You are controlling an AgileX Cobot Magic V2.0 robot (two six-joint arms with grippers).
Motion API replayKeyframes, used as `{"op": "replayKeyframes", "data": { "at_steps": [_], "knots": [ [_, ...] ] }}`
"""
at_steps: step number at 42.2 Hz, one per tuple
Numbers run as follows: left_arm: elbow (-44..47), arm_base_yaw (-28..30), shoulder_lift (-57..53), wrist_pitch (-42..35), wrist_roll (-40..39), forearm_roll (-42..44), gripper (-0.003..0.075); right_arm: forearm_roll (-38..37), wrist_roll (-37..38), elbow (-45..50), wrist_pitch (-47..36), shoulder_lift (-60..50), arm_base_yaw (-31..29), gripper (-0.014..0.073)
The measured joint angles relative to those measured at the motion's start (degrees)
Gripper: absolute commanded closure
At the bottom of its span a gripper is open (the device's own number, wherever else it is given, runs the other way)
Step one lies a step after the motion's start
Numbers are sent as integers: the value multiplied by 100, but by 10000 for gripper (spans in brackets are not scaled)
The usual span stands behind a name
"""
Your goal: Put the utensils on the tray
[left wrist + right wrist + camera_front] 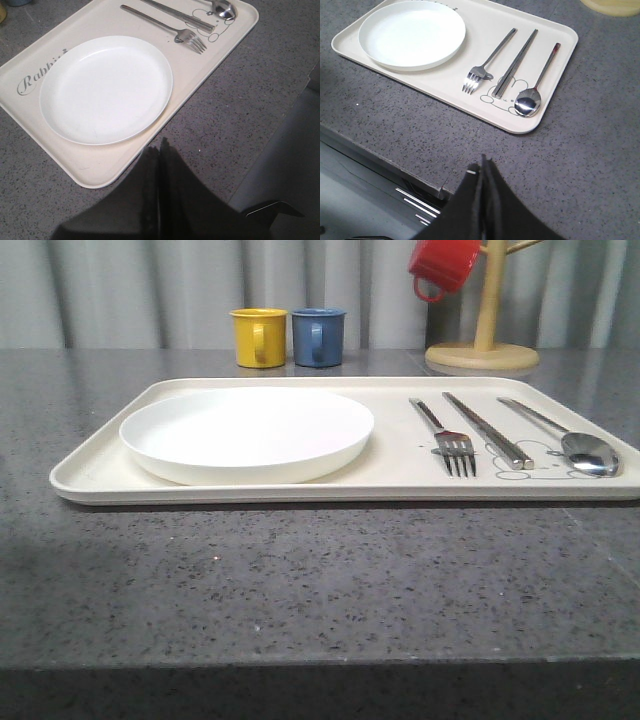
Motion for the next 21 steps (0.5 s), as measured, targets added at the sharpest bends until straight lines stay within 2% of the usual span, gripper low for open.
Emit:
{"op": "replayKeyframes", "data": {
  "at_steps": [7, 11, 16, 21],
  "knots": [
    [13, 0, -31, 0, 0, 0, 741, 0, 0, 0, 0, 0, 0, 660],
    [66, 203, -209, -12, 0, -11, 741, 0, 0, 0, 0, 0, 0, 660],
    [374, 811, -697, -238, 0, -63, 741, 0, 0, 0, -8, 0, 0, 660],
    [1028, 1560, -1496, -778, 0, -75, 741, 0, -14, 0, -8, 0, 0, 660]
  ]
}}
